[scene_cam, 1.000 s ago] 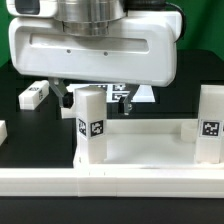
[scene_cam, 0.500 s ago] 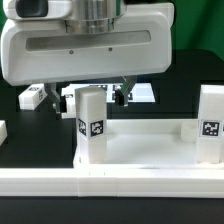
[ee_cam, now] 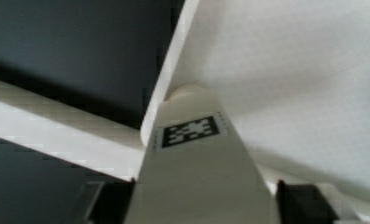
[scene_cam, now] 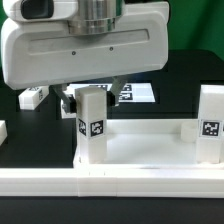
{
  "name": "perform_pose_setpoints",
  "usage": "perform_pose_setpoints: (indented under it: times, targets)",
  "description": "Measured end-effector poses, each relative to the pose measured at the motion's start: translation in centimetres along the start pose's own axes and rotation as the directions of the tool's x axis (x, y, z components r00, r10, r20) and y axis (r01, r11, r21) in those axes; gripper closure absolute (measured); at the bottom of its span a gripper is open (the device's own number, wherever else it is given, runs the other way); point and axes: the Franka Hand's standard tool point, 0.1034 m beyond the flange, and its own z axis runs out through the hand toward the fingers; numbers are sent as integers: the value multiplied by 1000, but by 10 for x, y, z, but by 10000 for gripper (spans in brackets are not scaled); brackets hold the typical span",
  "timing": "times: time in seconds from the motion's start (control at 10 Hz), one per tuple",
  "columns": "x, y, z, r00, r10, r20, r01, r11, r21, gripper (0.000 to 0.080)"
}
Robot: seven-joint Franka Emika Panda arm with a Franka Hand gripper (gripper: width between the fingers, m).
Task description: Assemble desk
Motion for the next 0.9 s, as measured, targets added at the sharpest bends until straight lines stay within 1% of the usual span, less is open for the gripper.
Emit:
perform_pose_setpoints:
  times: [0.2, 0.4, 0.5, 0.6, 0.8, 0.9]
  targets:
    - [-1, 1, 0, 999, 41, 1, -41, 999, 2, 512]
    - [-6, 9, 1, 994, 113, 8, -113, 993, 22, 512]
    - [-6, 9, 1, 962, 274, 6, -275, 961, 33, 512]
    - [-6, 9, 1, 918, 397, 7, -397, 917, 35, 512]
    - [-5, 8, 0, 803, 595, 14, -595, 803, 33, 511]
    - [-5, 8, 0, 746, 665, 19, -665, 745, 42, 511]
